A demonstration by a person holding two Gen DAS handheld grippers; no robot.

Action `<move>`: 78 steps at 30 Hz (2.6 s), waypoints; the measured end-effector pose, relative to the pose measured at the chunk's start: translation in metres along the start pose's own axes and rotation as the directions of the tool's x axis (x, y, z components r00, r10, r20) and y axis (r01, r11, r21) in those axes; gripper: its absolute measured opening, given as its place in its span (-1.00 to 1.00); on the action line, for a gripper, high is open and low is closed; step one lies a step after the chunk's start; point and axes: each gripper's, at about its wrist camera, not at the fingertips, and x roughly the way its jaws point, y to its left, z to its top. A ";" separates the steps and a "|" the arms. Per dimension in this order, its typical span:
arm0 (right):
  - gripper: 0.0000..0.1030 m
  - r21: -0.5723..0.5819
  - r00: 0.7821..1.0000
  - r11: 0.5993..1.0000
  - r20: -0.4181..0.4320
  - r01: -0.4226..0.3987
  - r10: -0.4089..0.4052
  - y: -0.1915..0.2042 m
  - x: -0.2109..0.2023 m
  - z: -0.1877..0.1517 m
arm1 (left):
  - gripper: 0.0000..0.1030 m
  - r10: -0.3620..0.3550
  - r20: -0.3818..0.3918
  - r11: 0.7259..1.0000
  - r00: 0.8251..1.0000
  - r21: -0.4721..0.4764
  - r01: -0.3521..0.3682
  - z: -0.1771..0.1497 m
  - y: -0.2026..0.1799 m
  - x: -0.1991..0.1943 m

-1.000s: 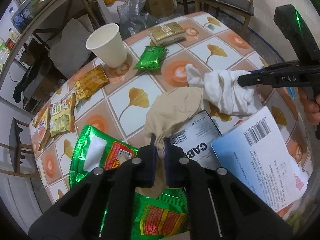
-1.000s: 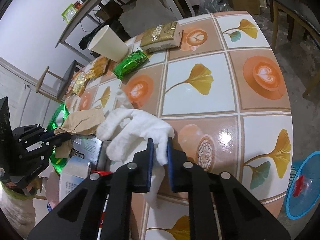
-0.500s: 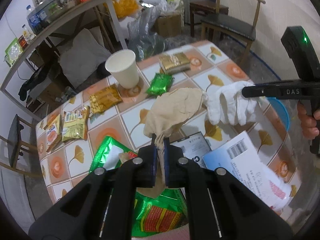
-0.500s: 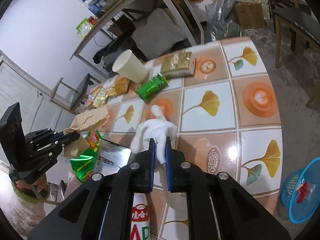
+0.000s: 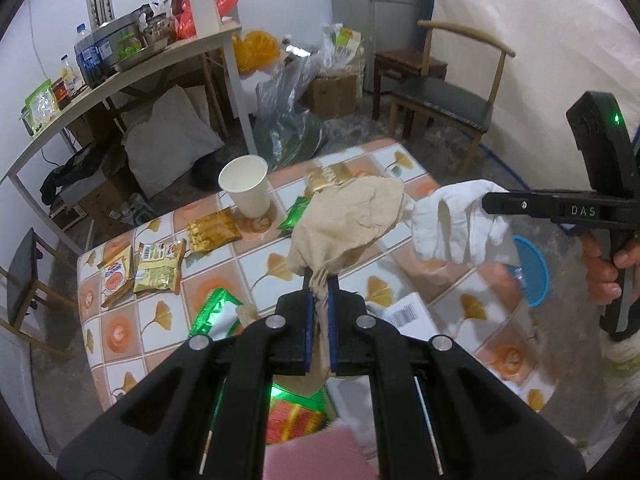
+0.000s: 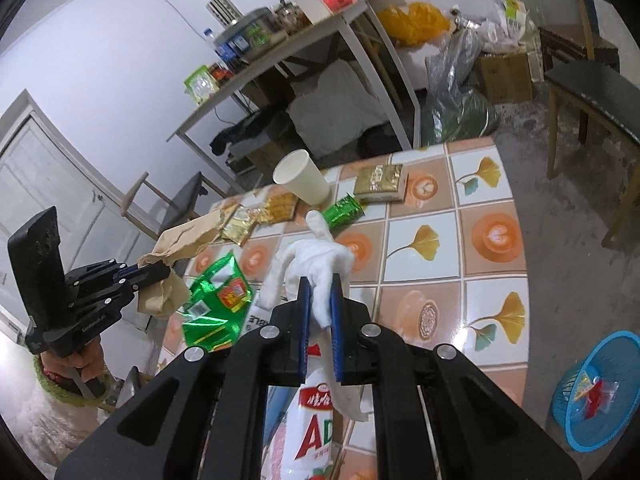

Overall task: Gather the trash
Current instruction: 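Grasp the brown paper with the left tool while the right tool grasps the white cloth, then carry the paper and cloth over the blue wastebasket and open both tools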

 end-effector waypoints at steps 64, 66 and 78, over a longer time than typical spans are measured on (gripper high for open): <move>0.06 0.848 0.836 0.438 -0.010 0.298 -0.548 -0.413 -0.187 -0.274 | 0.27 -0.441 -0.364 0.866 0.820 0.069 0.496 0.031 -0.484 0.249; 0.06 0.838 0.826 0.451 0.002 0.306 -0.563 -0.401 -0.196 -0.278 | 0.27 -0.448 -0.339 0.862 0.827 0.081 0.500 0.036 -0.479 0.237; 0.40 0.673 0.759 0.608 0.106 0.421 -0.642 -0.280 -0.246 -0.265 | 0.47 -0.470 -0.165 0.853 0.867 0.168 0.495 0.027 -0.408 0.108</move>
